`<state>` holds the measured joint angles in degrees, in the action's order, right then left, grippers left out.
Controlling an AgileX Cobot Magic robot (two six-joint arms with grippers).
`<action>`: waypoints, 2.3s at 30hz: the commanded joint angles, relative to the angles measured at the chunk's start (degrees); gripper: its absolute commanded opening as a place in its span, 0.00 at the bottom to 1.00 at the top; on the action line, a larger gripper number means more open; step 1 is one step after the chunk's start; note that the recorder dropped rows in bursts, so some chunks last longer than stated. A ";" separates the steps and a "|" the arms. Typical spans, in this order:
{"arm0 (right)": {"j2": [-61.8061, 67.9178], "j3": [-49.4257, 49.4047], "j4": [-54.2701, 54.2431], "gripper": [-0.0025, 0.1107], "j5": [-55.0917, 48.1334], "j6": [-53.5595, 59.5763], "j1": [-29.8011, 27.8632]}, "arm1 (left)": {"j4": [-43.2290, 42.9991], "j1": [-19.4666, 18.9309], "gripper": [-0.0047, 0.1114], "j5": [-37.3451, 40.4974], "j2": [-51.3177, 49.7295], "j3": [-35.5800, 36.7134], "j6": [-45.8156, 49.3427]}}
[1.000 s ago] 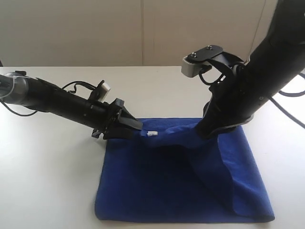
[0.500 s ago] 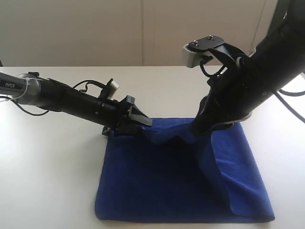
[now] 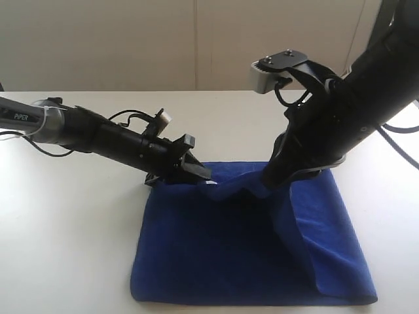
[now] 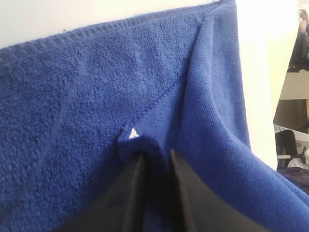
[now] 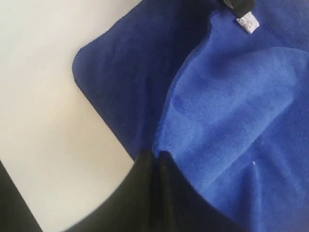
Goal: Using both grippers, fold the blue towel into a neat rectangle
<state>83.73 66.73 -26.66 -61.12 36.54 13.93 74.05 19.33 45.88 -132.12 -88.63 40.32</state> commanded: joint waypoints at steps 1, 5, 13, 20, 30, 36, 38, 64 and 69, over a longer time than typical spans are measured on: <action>-0.45 -0.18 -0.45 0.02 -0.47 0.98 -0.14 | -1.26 -0.41 0.14 -0.96 -0.48 0.28 -0.69; -0.45 -0.18 -0.45 0.02 -0.47 0.98 -0.14 | -1.26 -1.04 0.14 -0.87 -0.24 0.28 -0.69; -0.45 -0.18 -0.45 0.02 -0.47 0.98 -0.14 | -2.33 -1.49 0.14 -4.29 3.16 -0.01 0.43; -0.45 -0.18 -0.45 0.02 -0.59 1.00 -0.14 | -4.51 -1.49 0.04 -7.18 6.60 -0.11 0.57; -0.54 -0.18 -7.11 0.02 -0.70 5.63 0.89 | -6.98 -1.49 0.04 -12.83 11.02 -0.14 2.29; -0.15 -0.18 -7.85 0.02 1.40 5.63 4.84 | -15.30 -1.49 0.04 -13.81 11.46 -0.74 -0.01; 0.79 -0.18 -8.41 0.02 2.44 5.63 6.44 | -16.21 -1.49 0.04 -13.93 11.46 -0.74 0.02; 14.09 -0.18 -10.09 0.02 14.69 5.76 20.61 | -29.58 -1.49 0.04 -17.19 11.46 -0.74 0.22; 16.91 -0.18 -11.71 0.02 16.51 6.92 22.09 | -32.12 -1.49 0.04 -17.41 11.46 -0.74 -0.75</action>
<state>99.42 66.73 -36.83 -45.63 41.80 35.09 43.16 18.00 28.21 -121.26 -89.10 40.51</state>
